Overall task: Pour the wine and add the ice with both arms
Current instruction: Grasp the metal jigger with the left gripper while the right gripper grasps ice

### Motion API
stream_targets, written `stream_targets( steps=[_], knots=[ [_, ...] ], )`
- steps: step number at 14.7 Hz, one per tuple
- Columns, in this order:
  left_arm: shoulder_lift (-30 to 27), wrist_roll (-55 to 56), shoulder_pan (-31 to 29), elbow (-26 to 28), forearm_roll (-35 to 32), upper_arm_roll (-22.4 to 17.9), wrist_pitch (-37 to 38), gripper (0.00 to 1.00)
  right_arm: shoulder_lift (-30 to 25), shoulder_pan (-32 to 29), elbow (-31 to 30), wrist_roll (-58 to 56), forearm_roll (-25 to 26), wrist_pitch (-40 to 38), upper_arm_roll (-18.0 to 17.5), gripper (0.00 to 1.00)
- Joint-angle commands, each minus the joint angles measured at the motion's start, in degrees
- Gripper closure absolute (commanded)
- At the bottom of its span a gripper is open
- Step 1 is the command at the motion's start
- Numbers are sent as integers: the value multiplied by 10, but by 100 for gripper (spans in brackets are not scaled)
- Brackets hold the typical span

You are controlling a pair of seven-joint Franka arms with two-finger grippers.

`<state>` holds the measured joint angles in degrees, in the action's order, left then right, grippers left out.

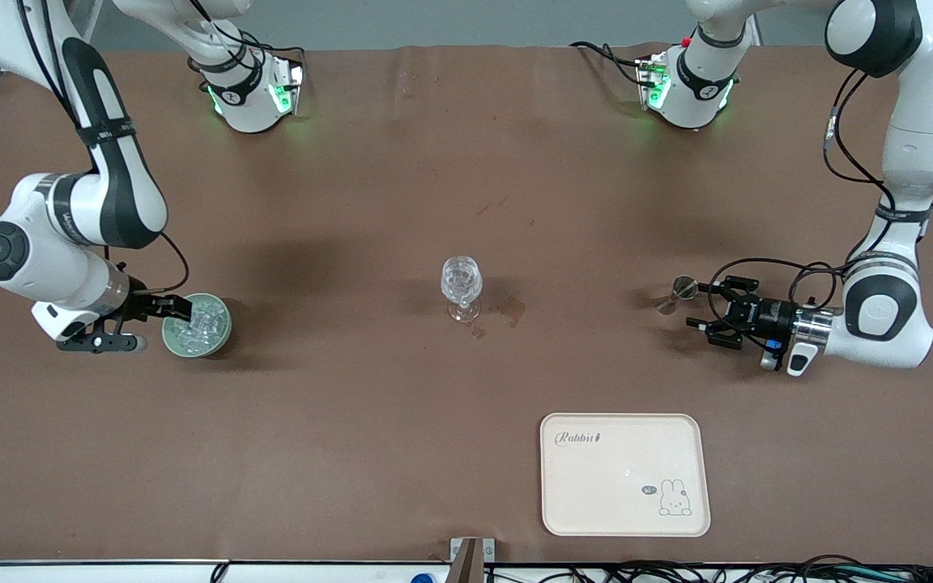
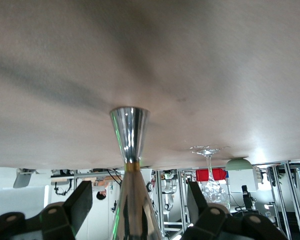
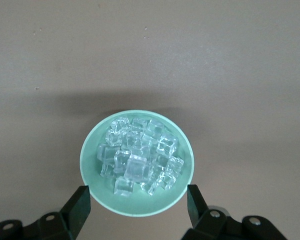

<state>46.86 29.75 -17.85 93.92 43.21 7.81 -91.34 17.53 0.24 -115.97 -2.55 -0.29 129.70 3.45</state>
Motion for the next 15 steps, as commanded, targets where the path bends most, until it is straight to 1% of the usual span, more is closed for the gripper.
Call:
stream_targets(
  steps=[1,3,5,8,10,11,13,15],
  knots=[
    [14,13,-5,-1,13,1,7,20,16,-9,-3,5,-9,20,-5,14],
    [17,20,-4,3,30,1,6,23,33,-10,-3,5,-9,40,-5,18],
    [20,19,-4,10,34,1,5,26,51,-9,-2,8,-14,63,-5,26],
    [20,20,-3,16,36,2,5,31,56,-9,-2,8,-16,64,-5,41],
    [21,18,0,22,52,2,5,35,63,-9,-2,8,-16,65,-5,48],
    [21,17,1,27,55,2,5,37,65,-9,-1,8,-17,65,-5,50],
    [21,15,3,29,55,2,4,43,67,-9,-1,9,-19,65,-5,50],
    [21,14,4,28,55,2,2,51,71,-8,0,8,-35,65,-5,51]
  ],
)
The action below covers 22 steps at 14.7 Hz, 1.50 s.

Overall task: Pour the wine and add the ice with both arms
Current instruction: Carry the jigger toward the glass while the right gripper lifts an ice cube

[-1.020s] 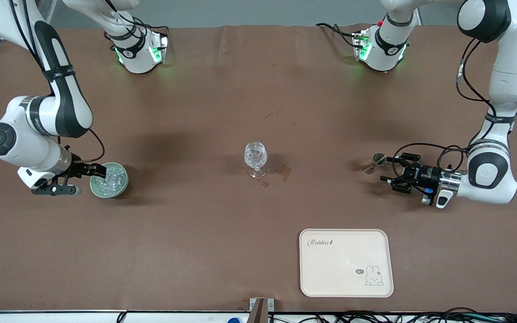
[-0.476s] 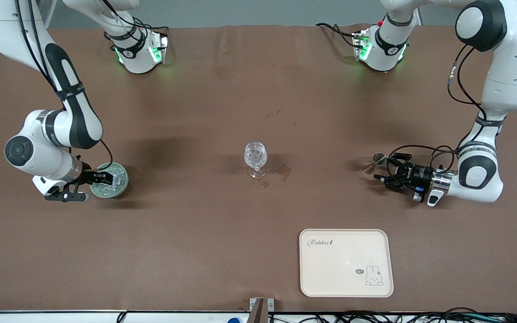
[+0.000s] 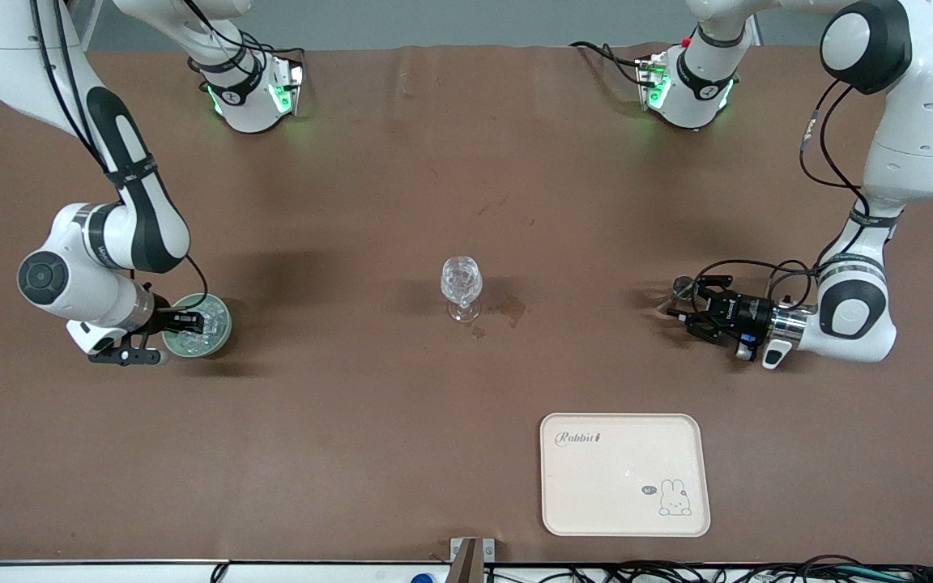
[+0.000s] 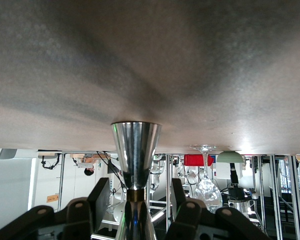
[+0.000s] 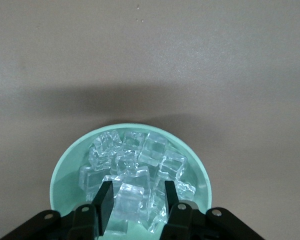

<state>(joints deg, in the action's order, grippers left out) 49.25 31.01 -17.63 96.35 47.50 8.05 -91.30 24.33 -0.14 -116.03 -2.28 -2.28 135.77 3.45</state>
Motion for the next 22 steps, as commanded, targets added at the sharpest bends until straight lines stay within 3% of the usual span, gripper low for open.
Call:
stream_targets(
  steps=[1,3,5,8,12,14,17,22],
  knots=[
    [-3,1,1,5,12,0,1,55,4,-3,0,5,-16,5,-5,51],
    [-4,0,0,4,12,0,1,66,5,-2,0,5,-16,5,-5,53],
    [-4,-1,2,2,10,-1,-4,85,5,-1,-1,5,-17,4,-5,56],
    [-7,8,2,-1,10,0,-5,98,5,-2,-2,6,-17,3,-5,59],
    [-16,25,0,-2,15,14,2,99,5,-2,-3,6,-17,1,-5,76],
    [-29,72,-5,-3,38,46,2,100,5,-1,-3,6,-17,-2,-5,82],
    [-54,125,1,-2,73,72,-5,100,4,-1,-9,6,-17,-2,-5,84],
    [-107,224,1,9,74,168,-92,100,4,0,-15,6,-17,1,-5,85]
  ],
)
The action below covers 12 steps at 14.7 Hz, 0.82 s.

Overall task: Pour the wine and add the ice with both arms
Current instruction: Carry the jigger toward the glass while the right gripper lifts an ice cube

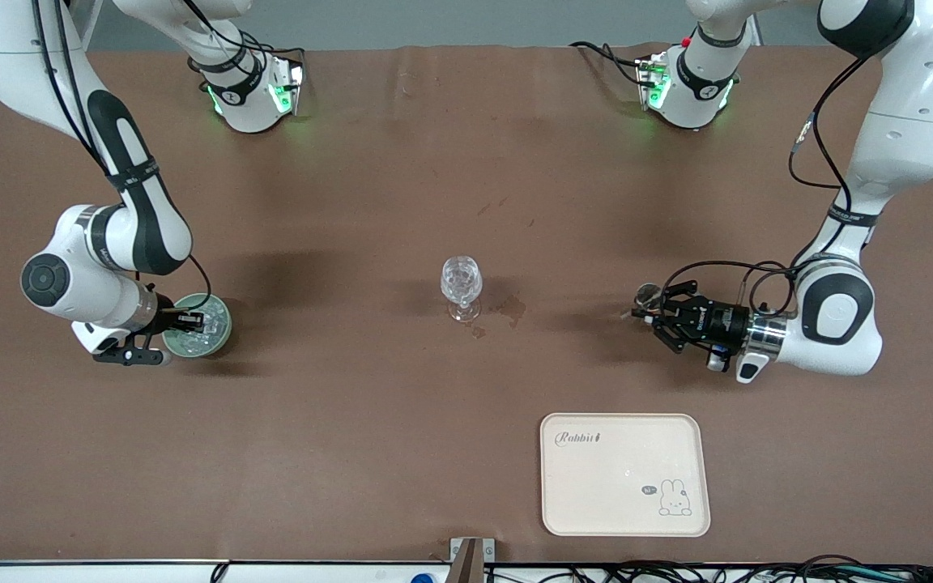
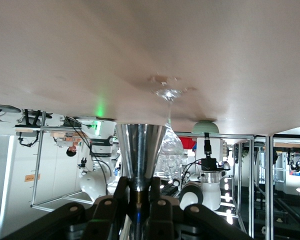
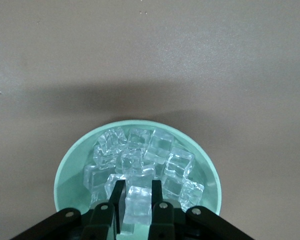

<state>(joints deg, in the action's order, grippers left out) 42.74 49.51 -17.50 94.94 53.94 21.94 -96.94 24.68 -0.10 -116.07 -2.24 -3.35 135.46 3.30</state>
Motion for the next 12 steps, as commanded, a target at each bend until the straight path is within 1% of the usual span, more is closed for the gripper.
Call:
stream_targets(
  steps=[1,2,5,7,8,10,11,12],
  knots=[
    [-60,56,8,32,10,38,-53,100,0,-1,-14,6,-6,3,-3,86],
    [-71,70,18,36,10,41,-66,100,0,-1,-14,7,-6,2,-3,88],
    [-106,141,76,33,10,41,-122,100,-5,5,-10,41,-6,-4,-5,92],
    [-111,174,106,30,10,41,-156,100,-15,13,10,47,-6,-35,-5,92],
    [-117,190,120,31,9,41,-180,100,-21,13,31,45,-6,-59,-5,92],
    [-131,217,152,31,2,39,-208,100,-25,12,99,39,3,-126,-3,94],
    [-138,236,165,31,-6,39,-226,100,-24,7,137,33,3,-163,-2,94],
    [-143,257,179,31,-21,39,-242,100,-25,7,163,26,4,-185,-2,94]
  ],
)
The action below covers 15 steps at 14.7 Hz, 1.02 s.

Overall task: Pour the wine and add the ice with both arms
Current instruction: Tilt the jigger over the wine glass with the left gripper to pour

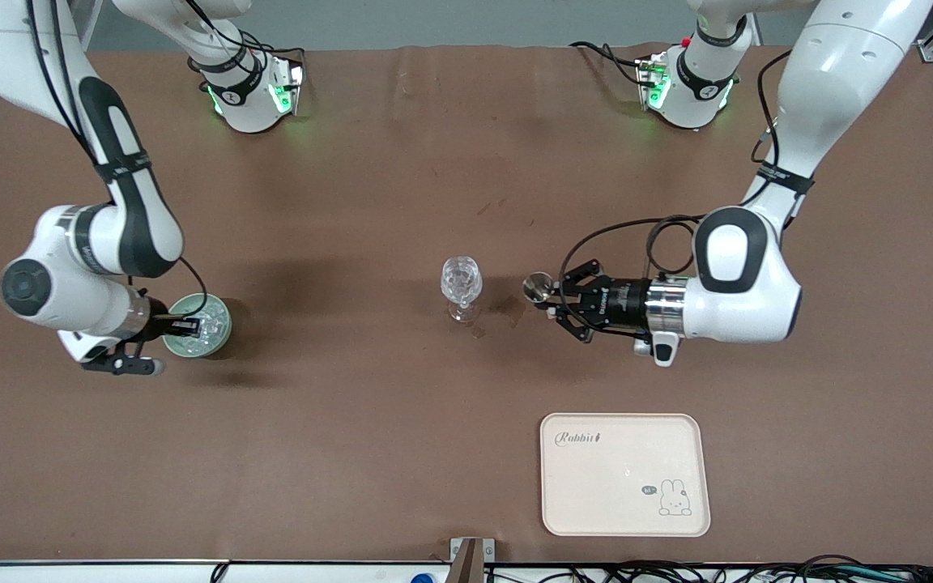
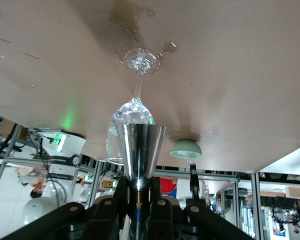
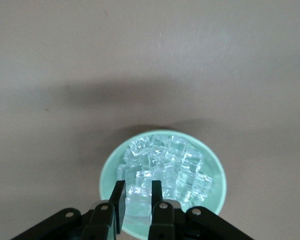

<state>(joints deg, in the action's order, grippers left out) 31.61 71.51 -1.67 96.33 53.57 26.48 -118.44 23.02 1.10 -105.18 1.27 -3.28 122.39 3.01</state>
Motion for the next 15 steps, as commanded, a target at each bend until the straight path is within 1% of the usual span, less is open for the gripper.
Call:
stream_targets(
  steps=[1,4,7,10,12,13,15],
  knots=[
    [-35,65,34,16,-37,-6,-44,100,-11,-4,74,-18,5,-71,2,94],
    [-38,137,65,9,-112,-6,-78,100,-36,-4,121,-26,13,-136,2,94],
    [-38,199,88,-5,-187,-6,-79,100,-76,-2,135,-26,20,-183,1,94],
    [-38,242,118,-5,-244,-6,-83,100,-123,0,132,-26,20,-219,1,94],
    [-36,268,127,-5,-276,-6,-83,100,-158,1,122,-25,19,-249,0,94],
    [-36,279,130,-5,-286,-6,-83,100,-180,2,109,-25,19,-260,-1,94],
    [-36,306,143,-6,-309,-6,-83,100,-229,3,64,-25,19,-259,-3,94]
  ],
)
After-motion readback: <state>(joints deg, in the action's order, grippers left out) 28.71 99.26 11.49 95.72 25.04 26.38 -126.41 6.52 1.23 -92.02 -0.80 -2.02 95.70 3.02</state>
